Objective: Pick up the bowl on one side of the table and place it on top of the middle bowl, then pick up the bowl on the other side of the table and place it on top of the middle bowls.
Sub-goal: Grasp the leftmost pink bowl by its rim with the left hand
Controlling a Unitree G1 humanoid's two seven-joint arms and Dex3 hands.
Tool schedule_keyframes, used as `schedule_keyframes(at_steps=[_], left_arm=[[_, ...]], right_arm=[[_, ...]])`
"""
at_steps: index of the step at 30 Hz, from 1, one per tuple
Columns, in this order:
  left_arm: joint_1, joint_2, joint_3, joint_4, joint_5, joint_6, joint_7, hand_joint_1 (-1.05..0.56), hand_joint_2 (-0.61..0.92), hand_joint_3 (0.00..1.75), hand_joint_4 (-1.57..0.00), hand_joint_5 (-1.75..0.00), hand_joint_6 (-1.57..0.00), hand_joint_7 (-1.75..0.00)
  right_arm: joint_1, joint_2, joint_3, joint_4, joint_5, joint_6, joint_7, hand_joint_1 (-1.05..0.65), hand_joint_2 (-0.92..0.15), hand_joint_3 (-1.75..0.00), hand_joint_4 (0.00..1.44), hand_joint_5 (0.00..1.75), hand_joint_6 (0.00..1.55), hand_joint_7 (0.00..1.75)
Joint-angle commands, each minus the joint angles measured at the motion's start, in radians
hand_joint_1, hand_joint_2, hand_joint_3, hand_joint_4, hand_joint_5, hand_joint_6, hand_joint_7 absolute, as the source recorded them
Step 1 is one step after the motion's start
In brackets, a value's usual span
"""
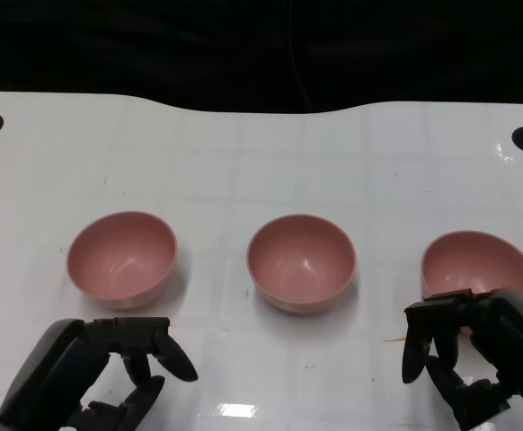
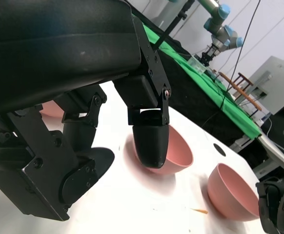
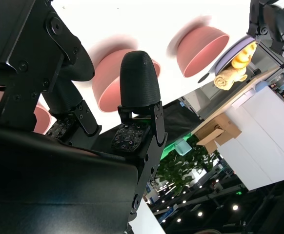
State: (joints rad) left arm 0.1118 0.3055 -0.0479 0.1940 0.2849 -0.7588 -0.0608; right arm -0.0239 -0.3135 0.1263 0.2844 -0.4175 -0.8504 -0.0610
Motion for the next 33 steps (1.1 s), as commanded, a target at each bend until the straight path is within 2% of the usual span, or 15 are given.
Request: schedule_keyframes(at_steps=[1, 3, 4, 6, 7, 10, 12, 14, 18, 22, 28, 33], left_arm=[[0.02, 0.007, 0.027, -0.037, 0.041, 0.025, 0.038, 0.0, 0.49, 0.94, -0.75, -1.07, -0.9, -0.4], [0.029, 0.003, 0.037, -0.056, 0.061, 0.043, 0.058, -0.05, 0.64, 0.65, -0.66, -1.11, -0.85, -0.23], [0.037, -0.005, 0.043, -0.077, 0.073, 0.069, 0.069, -0.05, 0.68, 0.59, -0.64, -1.11, -0.85, -0.2], [0.048, -0.013, 0.048, -0.106, 0.088, 0.106, 0.083, -0.1, 0.76, 0.4, -0.6, -1.01, -0.81, -0.11], [0.053, -0.021, 0.053, -0.127, 0.102, 0.129, 0.096, -0.1, 0.78, 0.36, -0.59, -1.0, -0.81, -0.1], [0.058, -0.031, 0.063, -0.176, 0.158, 0.175, 0.134, -0.19, 0.84, 0.18, -0.45, -0.91, -0.69, -0.02], [0.066, -0.03, 0.068, -0.251, 0.228, 0.267, 0.13, -0.27, 0.88, 0.11, -0.38, -0.88, -0.61, 0.0], [0.074, -0.03, 0.068, -0.318, 0.283, 0.352, 0.117, -0.3, 0.9, 0.06, -0.36, -0.84, -0.58, 0.0], [0.08, -0.02, 0.055, -0.441, 0.398, 0.513, 0.072, -0.39, 0.92, 0.01, -0.34, -0.66, -0.54, 0.0], [0.062, -0.015, 0.037, -0.495, 0.476, 0.621, 0.047, -0.44, 0.9, 0.0, -0.31, -0.56, -0.46, 0.0], [0.001, 0.0, -0.019, -0.49, 0.617, 0.76, 0.006, -0.45, 0.89, 0.0, -0.25, -0.48, -0.35, 0.0], [-0.06, 0.005, -0.078, -0.439, 0.698, 0.853, -0.035, -0.48, 0.91, 0.01, -0.25, -0.43, -0.32, 0.0]], right_arm=[[0.003, -0.01, 0.001, -0.006, 0.0, 0.002, 0.002, 0.19, 0.02, -1.72, 1.04, 1.71, 1.01, 1.3], [0.001, -0.009, 0.001, 0.0, 0.003, -0.001, 0.002, 0.19, 0.03, -1.73, 1.04, 1.71, 1.01, 1.29], [-0.001, -0.009, 0.001, 0.005, 0.001, -0.007, -0.001, 0.19, 0.03, -1.74, 1.04, 1.71, 1.01, 1.29], [-0.004, -0.008, 0.001, 0.01, -0.001, -0.012, -0.005, 0.19, 0.03, -1.74, 1.04, 1.71, 1.01, 1.3], [-0.004, -0.008, 0.001, 0.009, -0.005, -0.012, -0.006, 0.19, 0.03, -1.74, 1.04, 1.71, 1.01, 1.3], [-0.007, -0.007, 0.004, 0.008, -0.007, -0.007, -0.005, 0.18, 0.03, -1.75, 1.03, 1.72, 1.0, 1.3], [-0.009, -0.005, 0.005, 0.007, -0.005, 0.002, -0.002, 0.18, 0.02, -1.75, 1.03, 1.72, 1.0, 1.31], [-0.01, -0.004, 0.006, 0.005, -0.007, 0.005, -0.004, 0.17, 0.02, -1.74, 1.04, 1.72, 1.0, 1.31], [-0.008, -0.008, 0.006, -0.002, -0.01, 0.015, 0.0, 0.18, 0.02, -1.74, 1.03, 1.71, 0.99, 1.32], [-0.008, -0.011, 0.006, 0.001, -0.012, 0.008, -0.003, 0.17, 0.01, -1.73, 1.03, 1.71, 0.99, 1.32], [-0.004, -0.009, 0.005, -0.005, -0.008, 0.009, -0.001, 0.19, 0.01, -1.73, 1.04, 1.69, 0.99, 1.32], [-0.006, -0.006, 0.006, -0.003, -0.012, 0.006, -0.006, 0.19, 0.02, -1.73, 1.04, 1.7, 1.0, 1.31]])
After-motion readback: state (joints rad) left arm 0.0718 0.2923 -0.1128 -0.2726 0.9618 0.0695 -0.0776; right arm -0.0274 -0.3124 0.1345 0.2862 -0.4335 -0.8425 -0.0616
